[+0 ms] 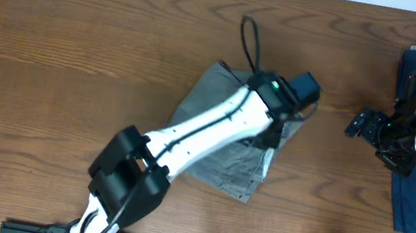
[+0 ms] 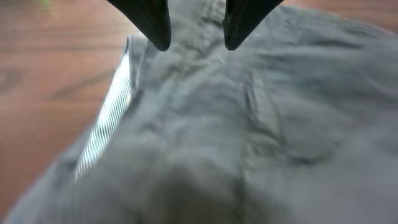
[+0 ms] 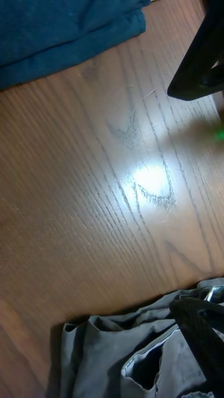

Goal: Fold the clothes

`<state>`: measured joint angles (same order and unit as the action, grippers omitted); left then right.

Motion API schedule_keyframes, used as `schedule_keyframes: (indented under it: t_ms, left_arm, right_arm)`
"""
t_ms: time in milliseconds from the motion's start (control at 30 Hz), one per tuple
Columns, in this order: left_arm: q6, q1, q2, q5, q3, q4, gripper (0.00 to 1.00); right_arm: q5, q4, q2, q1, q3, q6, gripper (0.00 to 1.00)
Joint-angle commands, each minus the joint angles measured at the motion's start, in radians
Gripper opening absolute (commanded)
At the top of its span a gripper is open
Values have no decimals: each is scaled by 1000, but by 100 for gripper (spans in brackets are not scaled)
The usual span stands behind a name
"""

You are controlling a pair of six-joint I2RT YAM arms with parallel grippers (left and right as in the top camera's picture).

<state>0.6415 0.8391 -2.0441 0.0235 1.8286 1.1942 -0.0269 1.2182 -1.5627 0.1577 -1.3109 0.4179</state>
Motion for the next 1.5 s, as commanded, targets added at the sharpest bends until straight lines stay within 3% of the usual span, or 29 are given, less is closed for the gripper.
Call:
schedule_keyframes:
  t_ms: [0,100,267,433,567,700,867,933,1100,1333,1467]
  left_arm:
    - [-23,-70,35,-8,8,-43,29]
    - [-23,-100,28,-8,-4,-134,29]
    - [-23,-103,9,-8,-64,-316,40]
    - [-19,-102,-40,-5,-130,-500,40]
    - [-15,-102,-114,54,-132,-546,40]
    - [-15,-101,-197,143,-132,-551,40]
    - [-14,-100,-250,152,-132,-553,38]
    - [-20,-105,-238,152,-126,-552,33]
    - [-20,-111,-123,152,-113,-537,33]
    - [-63,-110,111,152,-113,-373,60]
    - [-65,-109,164,150,-114,-198,61]
  right_arm:
    - [0,1,5,6,3,15,99]
    - [0,1,5,6,3,15,99]
    - [0,1,5,6,3,15,99]
    - [0,1,5,5,3,15,99]
    - [0,1,5,5,3,15,99]
    - [0,1,5,5,3,15,99]
    - [0,1,5,2,3,15,99]
    - [0,0,5,0,3,15,99]
    - [0,1,5,0,3,15,99]
    - [0,1,5,0,3,15,99]
    - [0,1,5,0,3,15,99]
